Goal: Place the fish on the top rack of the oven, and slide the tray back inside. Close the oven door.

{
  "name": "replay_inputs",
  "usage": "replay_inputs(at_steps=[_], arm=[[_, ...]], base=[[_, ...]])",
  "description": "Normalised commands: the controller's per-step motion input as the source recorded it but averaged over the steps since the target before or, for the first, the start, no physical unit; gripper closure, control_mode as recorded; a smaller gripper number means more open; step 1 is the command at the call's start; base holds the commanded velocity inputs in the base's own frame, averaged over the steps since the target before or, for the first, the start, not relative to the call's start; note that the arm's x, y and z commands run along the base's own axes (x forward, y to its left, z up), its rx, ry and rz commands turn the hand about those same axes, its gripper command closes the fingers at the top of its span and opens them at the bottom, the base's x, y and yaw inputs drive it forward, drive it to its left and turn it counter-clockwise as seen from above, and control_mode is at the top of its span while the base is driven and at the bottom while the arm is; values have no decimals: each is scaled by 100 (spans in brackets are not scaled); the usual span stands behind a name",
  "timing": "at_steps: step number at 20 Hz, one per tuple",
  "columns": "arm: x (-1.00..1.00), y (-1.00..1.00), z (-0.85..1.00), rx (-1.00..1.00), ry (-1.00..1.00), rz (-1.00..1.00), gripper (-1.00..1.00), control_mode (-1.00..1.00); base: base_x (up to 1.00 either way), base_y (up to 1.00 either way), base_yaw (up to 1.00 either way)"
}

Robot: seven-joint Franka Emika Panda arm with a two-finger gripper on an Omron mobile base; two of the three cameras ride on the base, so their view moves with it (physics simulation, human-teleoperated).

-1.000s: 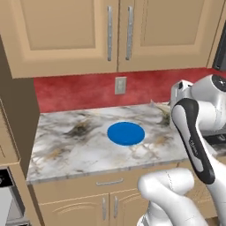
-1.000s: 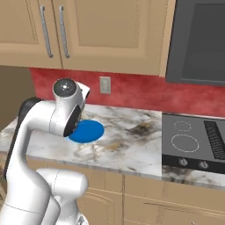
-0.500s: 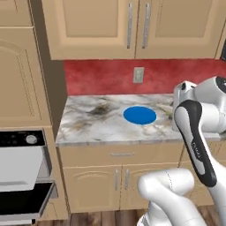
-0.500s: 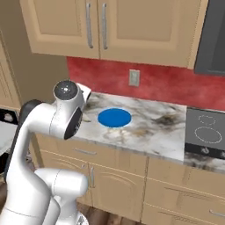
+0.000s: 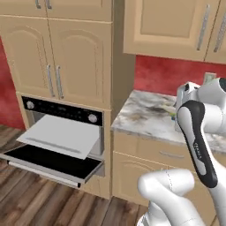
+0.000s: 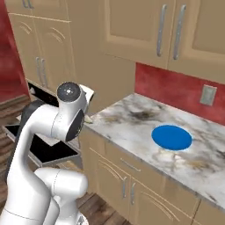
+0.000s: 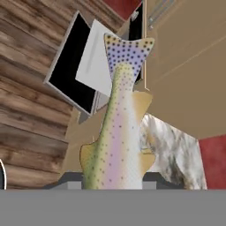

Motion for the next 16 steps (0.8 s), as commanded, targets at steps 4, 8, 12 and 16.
replay_inputs(at_steps=[4,8,12,16], arm=[[0,0,0,0,0,0,100,100],[0,0,0,0,0,0,100,100],[0,0,0,0,0,0,100,100],[0,0,0,0,0,0,100,100]], base=[[32,4,69],[38,-10,59],[59,-26,51],[62,-29,43]])
